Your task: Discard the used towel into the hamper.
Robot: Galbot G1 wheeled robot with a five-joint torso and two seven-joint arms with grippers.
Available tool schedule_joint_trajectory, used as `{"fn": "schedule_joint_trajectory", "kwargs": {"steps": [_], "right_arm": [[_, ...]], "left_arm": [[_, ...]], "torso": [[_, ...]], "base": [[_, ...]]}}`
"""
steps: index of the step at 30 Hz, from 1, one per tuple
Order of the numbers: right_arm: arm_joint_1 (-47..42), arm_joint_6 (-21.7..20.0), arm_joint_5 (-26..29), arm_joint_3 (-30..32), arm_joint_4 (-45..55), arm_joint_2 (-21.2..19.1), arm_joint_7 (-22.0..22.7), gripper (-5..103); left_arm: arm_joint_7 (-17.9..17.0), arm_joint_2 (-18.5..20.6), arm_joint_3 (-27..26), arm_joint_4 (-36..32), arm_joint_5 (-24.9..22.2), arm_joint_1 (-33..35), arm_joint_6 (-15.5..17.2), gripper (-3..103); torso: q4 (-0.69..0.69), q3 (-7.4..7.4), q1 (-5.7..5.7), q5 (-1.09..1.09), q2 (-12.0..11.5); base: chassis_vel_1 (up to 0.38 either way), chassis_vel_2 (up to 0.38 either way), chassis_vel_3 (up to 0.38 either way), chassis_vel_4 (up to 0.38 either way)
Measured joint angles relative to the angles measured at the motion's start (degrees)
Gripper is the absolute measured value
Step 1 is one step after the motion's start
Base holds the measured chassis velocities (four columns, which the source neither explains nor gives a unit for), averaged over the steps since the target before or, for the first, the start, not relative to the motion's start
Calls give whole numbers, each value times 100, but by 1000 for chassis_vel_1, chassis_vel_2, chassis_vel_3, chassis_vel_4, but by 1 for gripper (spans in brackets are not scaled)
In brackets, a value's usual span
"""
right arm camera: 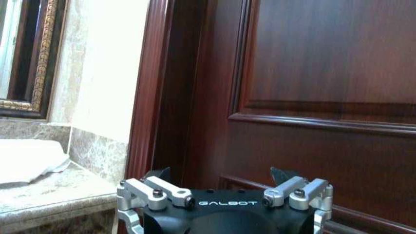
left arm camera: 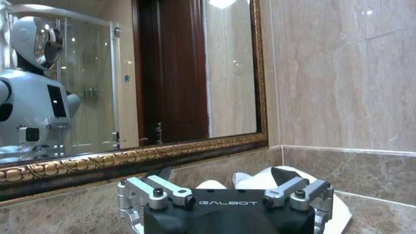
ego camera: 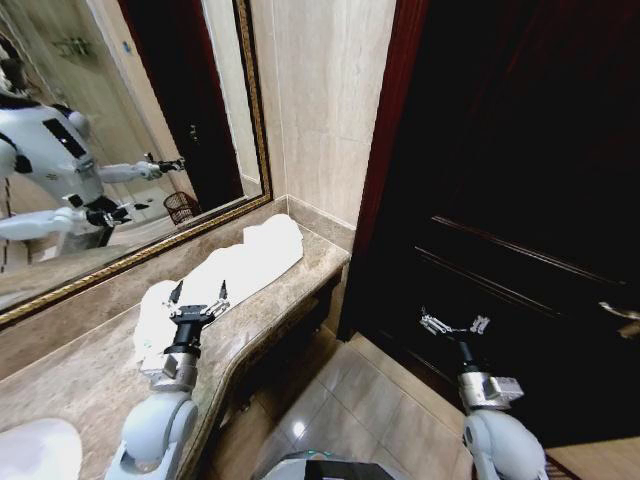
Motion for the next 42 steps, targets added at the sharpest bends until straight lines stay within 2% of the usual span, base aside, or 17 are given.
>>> {"fn": "schedule_joint_trajectory", "kwargs": {"steps": [7,11,14,15,17,18,21,25,28,32,36,39,42], "right_arm": [[-39,90,-14,20,-16,42,-48,100],[-96,100,-42,19,28,78,-129,100],[-100,119,-61,12,28,79,-143,100],[-100,119,-61,12,28,79,-143,100],[-90,98,-61,-26,28,57,-143,100],[-90,98,-61,-26,28,57,-143,100],[17,-17,-86,-238,-1,-61,-144,100],[14,-44,-112,-311,-20,-83,-144,100],[2,-84,-131,-404,-43,-137,-133,100],[24,-145,-87,-426,-71,-205,-109,100],[63,-175,-74,-434,-84,-230,-89,100],[40,-176,-99,-465,-101,-197,-86,100],[27,-174,-120,-478,-119,-188,-86,100]], "left_arm": [[-195,129,9,62,-13,-111,156,100],[-349,300,47,131,-221,-355,403,100],[-782,455,269,195,-499,-723,828,100],[-782,455,269,195,-499,-723,828,100],[-1067,559,445,237,-647,-959,1117,100],[-1067,559,445,237,-647,-959,1117,100],[-1321,621,526,210,-828,-1042,1439,100],[-1462,683,676,252,-941,-1138,1595,100],[-1670,820,979,377,-1127,-1345,1842,100],[-1815,996,1237,558,-1247,-1582,1981,100],[-2078,1136,1432,768,-1419,-1847,2149,100],[-2540,1197,1564,890,-1762,-2091,2459,100],[-2672,1312,1638,994,-1863,-2300,2550,100]], "torso": [[0,0,0,0,0],[0,0,0,0,0],[0,0,0,-1,0],[0,0,0,-1,0],[-2,0,1,-1,0],[-2,0,1,-1,0],[1,0,1,0,0],[2,0,1,0,0],[0,0,1,0,0],[0,0,1,-1,0],[0,1,1,-1,0],[0,1,1,-1,0],[0,0,0,-1,0]], "base": [[0,0,0,0],[0,0,0,0],[0,0,0,0],[0,0,0,0],[0,0,0,0],[0,0,0,0],[0,0,0,0],[0,0,0,0],[0,0,0,0],[0,0,0,0],[0,0,0,0],[0,0,0,0],[0,0,0,0]]}}
